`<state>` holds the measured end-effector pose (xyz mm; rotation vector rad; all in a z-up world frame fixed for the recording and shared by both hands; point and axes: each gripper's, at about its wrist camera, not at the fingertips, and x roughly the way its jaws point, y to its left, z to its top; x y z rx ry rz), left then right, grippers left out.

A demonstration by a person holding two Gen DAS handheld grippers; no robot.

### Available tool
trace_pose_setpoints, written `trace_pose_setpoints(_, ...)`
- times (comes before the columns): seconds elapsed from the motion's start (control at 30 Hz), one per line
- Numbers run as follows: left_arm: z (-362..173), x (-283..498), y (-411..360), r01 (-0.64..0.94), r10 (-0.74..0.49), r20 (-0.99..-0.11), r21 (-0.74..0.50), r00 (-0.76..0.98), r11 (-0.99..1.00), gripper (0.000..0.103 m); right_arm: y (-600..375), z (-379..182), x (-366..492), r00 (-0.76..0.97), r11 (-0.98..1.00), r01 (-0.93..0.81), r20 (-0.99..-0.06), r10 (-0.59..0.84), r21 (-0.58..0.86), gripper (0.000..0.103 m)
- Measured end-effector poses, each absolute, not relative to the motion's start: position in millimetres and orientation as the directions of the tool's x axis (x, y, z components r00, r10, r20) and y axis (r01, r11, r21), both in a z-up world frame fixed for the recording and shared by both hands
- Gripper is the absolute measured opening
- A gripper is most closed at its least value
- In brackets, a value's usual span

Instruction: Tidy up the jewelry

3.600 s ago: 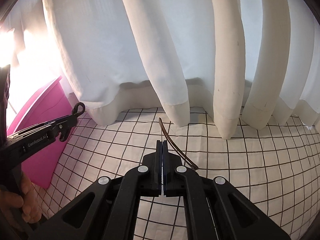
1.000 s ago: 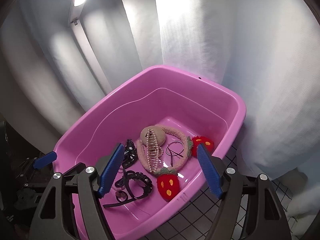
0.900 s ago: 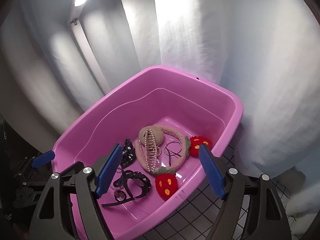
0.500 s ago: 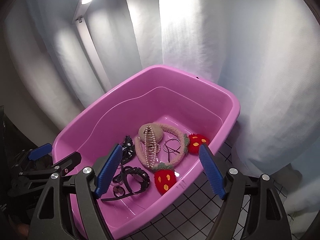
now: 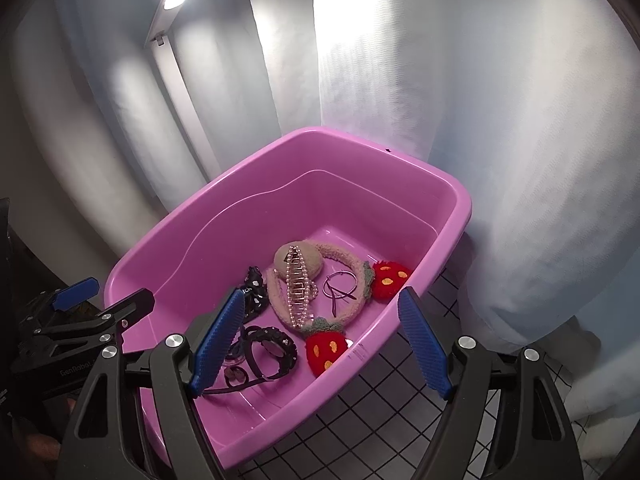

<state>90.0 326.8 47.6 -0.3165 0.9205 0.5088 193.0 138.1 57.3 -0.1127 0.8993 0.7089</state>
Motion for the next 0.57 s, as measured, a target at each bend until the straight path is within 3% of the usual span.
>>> trace_pose_setpoints(0.57,48.7,87.7,327.8,-0.537,0.275,-0.817,-0.049,0.507,0.842,0.096,135.4,55.8,190.7,0.413,0.766,-0.61,-0.745,0.525,0.202,0.076)
